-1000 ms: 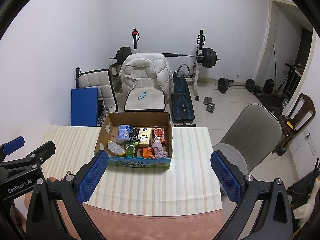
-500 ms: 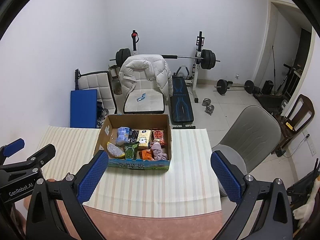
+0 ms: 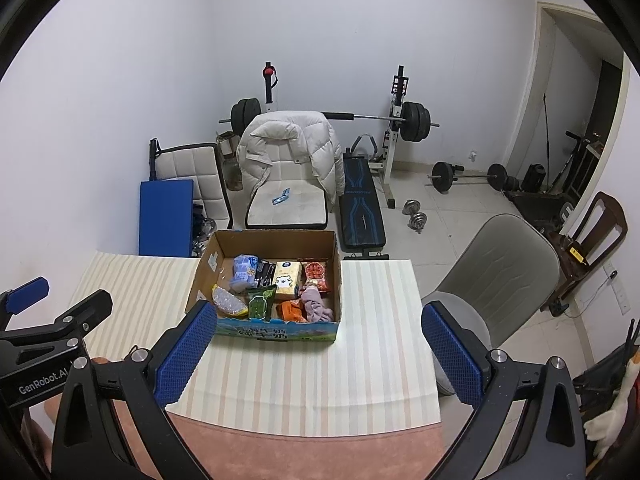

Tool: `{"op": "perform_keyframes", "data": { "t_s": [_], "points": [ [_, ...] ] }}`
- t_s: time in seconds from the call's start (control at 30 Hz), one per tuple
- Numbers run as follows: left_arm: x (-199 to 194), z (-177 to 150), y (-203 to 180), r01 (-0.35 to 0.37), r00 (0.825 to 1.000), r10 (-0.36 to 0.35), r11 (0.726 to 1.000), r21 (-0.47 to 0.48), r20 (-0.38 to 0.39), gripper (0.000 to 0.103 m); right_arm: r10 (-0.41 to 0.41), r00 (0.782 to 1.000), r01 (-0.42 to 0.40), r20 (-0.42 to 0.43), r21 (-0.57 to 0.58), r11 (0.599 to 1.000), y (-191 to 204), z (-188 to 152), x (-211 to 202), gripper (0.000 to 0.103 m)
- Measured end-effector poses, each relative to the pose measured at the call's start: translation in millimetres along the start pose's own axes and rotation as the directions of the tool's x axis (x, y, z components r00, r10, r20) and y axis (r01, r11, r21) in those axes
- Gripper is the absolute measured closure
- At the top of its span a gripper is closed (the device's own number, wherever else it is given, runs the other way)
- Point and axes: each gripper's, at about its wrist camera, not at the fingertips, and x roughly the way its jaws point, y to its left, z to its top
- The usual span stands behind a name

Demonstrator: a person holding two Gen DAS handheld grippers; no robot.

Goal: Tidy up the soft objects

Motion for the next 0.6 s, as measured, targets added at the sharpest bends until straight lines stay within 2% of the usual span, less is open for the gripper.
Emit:
{"op": "perform_keyframes", "data": {
  "t_s": [0.6],
  "points": [
    [-3.4, -1.2, 2.7, -0.002, 1.0, 0.002, 1.0, -0.004, 0.014, 0.001, 0.001, 1.0, -0.001, 0.021, -0.009, 1.0, 2.1, 7.8, -3.9, 0.0]
  ]
}}
